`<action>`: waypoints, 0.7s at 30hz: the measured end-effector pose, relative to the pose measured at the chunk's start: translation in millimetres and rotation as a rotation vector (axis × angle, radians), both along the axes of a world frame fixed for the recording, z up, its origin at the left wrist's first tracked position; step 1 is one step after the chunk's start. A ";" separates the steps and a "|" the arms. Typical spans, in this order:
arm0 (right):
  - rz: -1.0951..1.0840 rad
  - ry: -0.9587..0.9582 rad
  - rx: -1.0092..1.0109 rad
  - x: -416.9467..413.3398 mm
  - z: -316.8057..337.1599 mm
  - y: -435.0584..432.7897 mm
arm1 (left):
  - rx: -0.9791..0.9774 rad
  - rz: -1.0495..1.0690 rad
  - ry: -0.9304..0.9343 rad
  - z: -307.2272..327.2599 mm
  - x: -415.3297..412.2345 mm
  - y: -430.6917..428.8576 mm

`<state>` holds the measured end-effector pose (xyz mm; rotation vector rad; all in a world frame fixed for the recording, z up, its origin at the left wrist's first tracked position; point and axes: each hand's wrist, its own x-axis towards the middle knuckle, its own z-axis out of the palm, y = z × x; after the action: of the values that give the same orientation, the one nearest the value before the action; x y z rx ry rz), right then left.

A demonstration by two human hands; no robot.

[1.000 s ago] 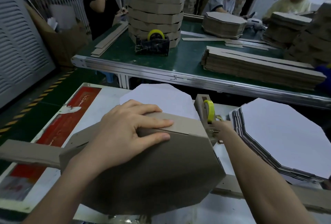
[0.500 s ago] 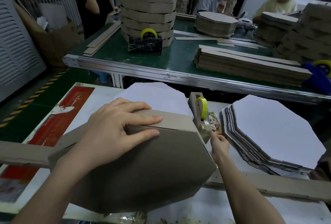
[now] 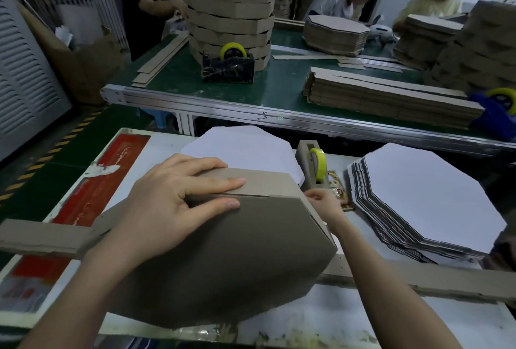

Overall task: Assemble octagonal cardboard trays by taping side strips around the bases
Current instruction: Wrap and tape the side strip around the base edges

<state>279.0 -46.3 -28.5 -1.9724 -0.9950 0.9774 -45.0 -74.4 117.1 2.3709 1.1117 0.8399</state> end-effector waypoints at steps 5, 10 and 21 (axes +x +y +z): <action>0.149 -0.102 0.174 -47.0 86.5 15.1 | 0.041 0.012 -0.002 -5.5 -16.9 -6.1; 0.188 0.082 0.290 -100.9 162.8 -6.2 | 0.035 -0.017 -0.014 -5.3 -30.4 -15.5; 0.216 0.677 0.228 -176.0 192.4 -87.8 | 0.011 0.014 0.026 -19.8 -55.8 -25.0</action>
<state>103.0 -134.0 164.0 -1.2209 -0.8782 1.4468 -100.8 -99.5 97.3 2.3922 1.1377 0.8246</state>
